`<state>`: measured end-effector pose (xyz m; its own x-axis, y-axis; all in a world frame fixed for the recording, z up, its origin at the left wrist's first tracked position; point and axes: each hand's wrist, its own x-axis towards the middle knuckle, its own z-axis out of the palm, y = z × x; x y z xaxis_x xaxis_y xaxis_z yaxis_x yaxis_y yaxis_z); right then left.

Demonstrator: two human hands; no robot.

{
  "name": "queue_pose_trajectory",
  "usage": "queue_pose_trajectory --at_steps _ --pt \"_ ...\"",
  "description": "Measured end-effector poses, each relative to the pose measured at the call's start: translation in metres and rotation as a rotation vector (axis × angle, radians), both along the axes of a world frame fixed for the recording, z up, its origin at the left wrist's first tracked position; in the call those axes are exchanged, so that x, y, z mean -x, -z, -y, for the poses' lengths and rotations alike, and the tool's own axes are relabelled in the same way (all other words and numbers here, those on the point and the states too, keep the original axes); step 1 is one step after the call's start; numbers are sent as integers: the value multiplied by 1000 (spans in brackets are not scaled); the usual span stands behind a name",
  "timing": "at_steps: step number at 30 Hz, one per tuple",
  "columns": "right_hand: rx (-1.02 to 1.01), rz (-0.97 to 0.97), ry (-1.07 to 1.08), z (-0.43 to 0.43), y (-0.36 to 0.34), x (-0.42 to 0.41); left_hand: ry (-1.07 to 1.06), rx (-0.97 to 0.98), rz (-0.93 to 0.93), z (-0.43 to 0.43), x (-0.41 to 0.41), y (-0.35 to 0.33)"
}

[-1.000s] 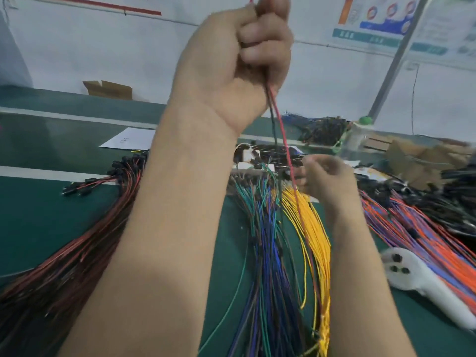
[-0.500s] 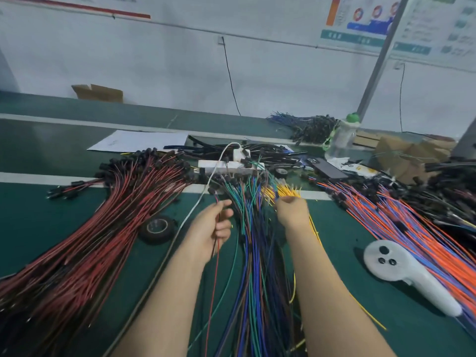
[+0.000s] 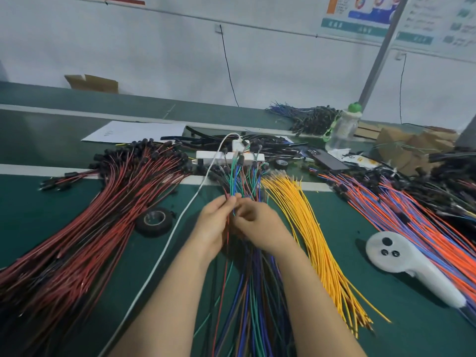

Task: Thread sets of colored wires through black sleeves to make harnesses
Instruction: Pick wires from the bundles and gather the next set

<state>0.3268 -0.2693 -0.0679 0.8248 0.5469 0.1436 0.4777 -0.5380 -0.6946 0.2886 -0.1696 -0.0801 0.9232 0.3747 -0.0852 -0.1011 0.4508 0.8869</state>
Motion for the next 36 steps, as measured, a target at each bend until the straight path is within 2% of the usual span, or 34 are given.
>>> queue_pose_trajectory --at_steps 2,4,6,7,8,11,12,14,17,19,21,24,27,28,29,31,33,35,36 --pt "-76 -76 7 9 0 -4 -12 -36 14 -1 -1 0" --pt "-316 -240 94 17 -2 -8 43 26 44 -3 0 -4" --pt "-633 -441 173 22 -4 -14 177 192 149 -6 5 -11" --pt "-726 -495 187 22 -3 -16 247 307 210 -8 8 -17" --pt "-720 -495 184 21 -2 -17 311 427 274 -11 13 -24" --pt "-339 -237 144 17 10 -17 486 742 456 -16 30 -51" --pt "-270 -188 136 16 12 -16 527 788 505 -16 37 -63" --pt "-272 -205 144 15 13 -16 563 781 542 -19 55 -88" --pt "-327 -261 187 14 12 -17 594 714 596 -17 81 -123" --pt "-281 -194 187 13 15 -16 606 595 621 -16 92 -138" --pt "-177 -98 183 11 13 -15 646 460 566 -17 93 -146" --pt "-42 -30 203 6 7 -15 655 397 453 -21 75 -148" --pt "87 108 312 1 -1 -15 492 75 359 -25 59 -135" --pt "50 163 333 0 -6 -14 480 24 324 -26 55 -131" --pt "-77 175 334 -1 -13 -12 475 -9 295 -27 51 -126" --pt "-470 33 259 -4 -32 -6 375 -95 200 -29 42 -114" --pt "-724 -76 174 -7 -48 1 133 -352 62 -23 30 -100" --pt "-765 -56 112 -11 -59 8 -84 -627 -64 -17 18 -87" --pt "-726 -30 83 -14 -63 12 -128 -636 -89 -14 14 -82"
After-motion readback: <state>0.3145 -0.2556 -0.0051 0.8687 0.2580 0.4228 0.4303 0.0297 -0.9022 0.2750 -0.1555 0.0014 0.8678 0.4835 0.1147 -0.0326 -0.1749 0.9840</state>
